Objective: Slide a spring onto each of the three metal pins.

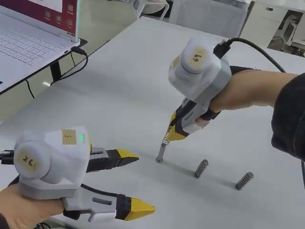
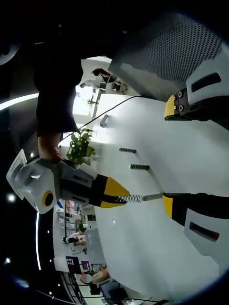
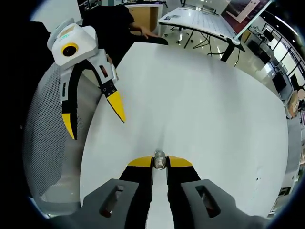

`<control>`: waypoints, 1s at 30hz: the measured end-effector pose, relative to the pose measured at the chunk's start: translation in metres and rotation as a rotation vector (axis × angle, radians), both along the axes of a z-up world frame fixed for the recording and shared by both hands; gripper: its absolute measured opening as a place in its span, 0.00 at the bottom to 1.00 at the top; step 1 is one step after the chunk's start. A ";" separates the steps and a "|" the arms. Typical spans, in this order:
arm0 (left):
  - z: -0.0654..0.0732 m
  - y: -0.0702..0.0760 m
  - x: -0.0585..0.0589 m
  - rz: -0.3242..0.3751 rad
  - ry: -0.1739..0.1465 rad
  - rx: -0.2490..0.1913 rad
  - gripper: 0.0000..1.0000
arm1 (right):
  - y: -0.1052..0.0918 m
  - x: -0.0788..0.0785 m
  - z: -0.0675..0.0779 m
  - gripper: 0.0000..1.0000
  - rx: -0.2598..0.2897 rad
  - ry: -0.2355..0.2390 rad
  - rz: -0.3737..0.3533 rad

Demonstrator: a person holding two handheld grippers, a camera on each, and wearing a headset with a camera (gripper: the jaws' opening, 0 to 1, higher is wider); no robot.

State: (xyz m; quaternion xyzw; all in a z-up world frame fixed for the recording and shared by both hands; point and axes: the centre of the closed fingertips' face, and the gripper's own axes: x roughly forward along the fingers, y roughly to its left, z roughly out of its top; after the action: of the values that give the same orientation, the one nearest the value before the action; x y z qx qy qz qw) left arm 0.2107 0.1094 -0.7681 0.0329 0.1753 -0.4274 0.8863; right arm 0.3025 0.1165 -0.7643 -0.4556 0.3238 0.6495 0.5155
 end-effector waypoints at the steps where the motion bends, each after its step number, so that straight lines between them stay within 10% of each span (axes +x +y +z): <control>1: 0.000 0.000 0.000 0.000 0.000 0.000 0.56 | 0.000 0.000 -0.001 0.08 -0.002 0.001 0.001; 30: -0.003 0.002 0.001 -0.001 0.000 -0.006 0.55 | 0.000 0.004 -0.030 0.08 -0.056 -0.008 0.012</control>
State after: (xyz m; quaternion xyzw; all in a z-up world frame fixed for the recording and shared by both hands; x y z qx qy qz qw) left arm 0.2121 0.1118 -0.7711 0.0301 0.1741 -0.4283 0.8862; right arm 0.3061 0.1167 -0.7946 -0.4744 0.3372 0.6416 0.4996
